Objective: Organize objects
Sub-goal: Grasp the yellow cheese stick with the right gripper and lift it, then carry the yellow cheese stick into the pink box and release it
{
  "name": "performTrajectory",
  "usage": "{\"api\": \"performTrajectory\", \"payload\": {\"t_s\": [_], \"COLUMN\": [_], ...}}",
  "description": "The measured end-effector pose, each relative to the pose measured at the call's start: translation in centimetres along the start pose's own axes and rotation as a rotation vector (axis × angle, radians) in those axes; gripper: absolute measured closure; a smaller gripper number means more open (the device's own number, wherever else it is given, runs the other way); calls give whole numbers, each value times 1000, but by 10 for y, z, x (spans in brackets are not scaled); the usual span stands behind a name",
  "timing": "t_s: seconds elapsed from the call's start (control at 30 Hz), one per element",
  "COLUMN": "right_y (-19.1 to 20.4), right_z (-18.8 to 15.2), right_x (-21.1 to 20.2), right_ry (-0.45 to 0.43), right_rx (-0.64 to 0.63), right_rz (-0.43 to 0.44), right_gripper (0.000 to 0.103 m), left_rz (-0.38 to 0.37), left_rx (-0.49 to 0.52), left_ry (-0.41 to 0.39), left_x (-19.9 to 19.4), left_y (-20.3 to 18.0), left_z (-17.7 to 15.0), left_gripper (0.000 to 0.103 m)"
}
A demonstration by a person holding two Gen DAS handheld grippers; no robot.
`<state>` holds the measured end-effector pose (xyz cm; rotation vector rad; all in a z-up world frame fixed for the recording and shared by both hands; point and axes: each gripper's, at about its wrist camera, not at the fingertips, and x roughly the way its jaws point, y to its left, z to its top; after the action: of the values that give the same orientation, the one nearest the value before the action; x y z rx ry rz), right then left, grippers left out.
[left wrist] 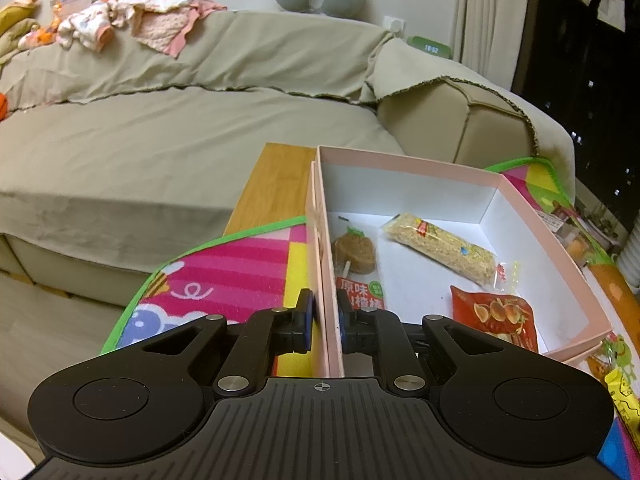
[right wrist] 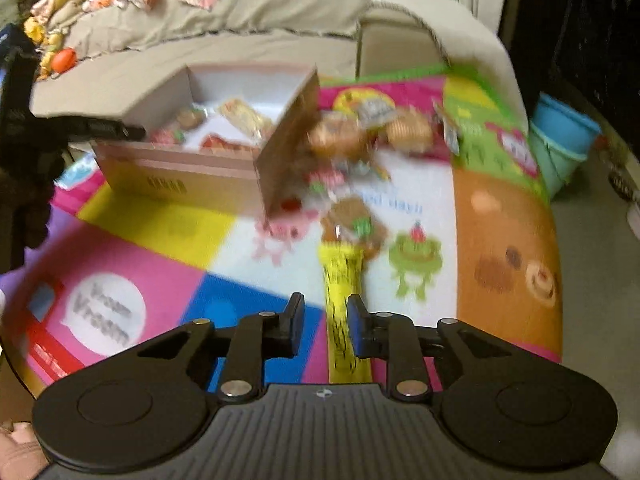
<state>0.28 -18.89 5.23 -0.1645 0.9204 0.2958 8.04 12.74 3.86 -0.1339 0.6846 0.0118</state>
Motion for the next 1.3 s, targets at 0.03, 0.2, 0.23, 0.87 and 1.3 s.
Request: {"api": "performTrajectory", "payload": {"t_s": [0.03, 0.2, 0.23, 0.87, 1.3], "right_y": [0, 1, 1, 28, 88], "right_z": [-3, -7, -7, 56, 180], "right_x": [3, 12, 13, -45, -23], "right_ry": [1, 11, 12, -143, -279], "right_rx": [3, 4, 6, -10, -53], "right_rz": [-15, -30, -30, 183, 308], "right_gripper": [78, 70, 70, 83, 90], "left_rz": [0, 5, 6, -1, -5], "left_rx": [1, 4, 4, 13, 24], "left_ry": [0, 0, 0, -4, 1], "left_x": [0, 0, 1, -1, -1], "left_y": [0, -1, -2, 0, 1], "left_z": [0, 0, 0, -2, -3], "left_gripper": [90, 90, 90, 90, 89]}}
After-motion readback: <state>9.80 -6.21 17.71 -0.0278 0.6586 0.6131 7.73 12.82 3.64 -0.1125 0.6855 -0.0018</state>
